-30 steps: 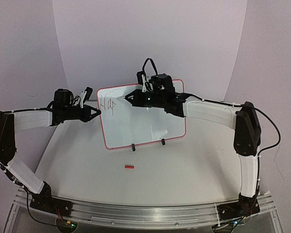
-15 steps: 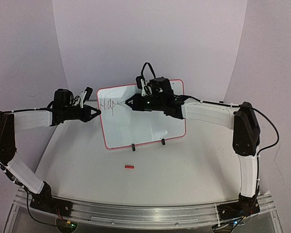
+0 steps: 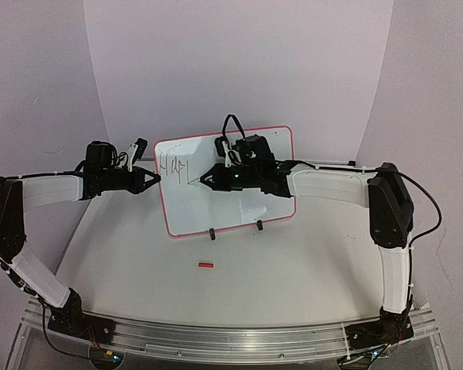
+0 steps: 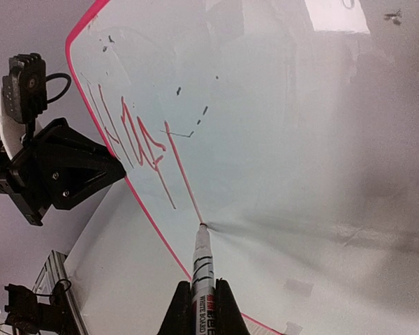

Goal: Write a sentence on the whiteboard

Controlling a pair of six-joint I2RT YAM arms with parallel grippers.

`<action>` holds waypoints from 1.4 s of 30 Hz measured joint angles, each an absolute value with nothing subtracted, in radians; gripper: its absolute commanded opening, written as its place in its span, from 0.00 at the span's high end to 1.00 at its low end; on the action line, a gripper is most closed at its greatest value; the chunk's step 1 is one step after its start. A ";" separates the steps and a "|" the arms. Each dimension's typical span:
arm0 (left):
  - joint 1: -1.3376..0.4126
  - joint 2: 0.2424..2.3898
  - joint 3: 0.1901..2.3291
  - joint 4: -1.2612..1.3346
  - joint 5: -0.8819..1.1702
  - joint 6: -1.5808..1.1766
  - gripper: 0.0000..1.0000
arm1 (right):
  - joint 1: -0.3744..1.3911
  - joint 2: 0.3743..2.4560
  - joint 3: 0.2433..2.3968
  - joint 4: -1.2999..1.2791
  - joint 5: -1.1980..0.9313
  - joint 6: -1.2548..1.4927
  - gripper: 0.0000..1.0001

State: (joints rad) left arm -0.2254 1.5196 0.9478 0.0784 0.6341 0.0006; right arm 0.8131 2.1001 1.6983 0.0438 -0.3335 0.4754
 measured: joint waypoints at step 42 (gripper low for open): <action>-0.226 1.520 0.948 0.078 0.633 0.001 1.00 | 0.807 2.097 1.797 0.082 -0.250 0.470 1.00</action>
State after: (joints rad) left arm -0.2256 1.5196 0.9478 0.0784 0.6334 0.0006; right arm 0.8074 2.0972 1.7973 0.0822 -0.2498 0.4699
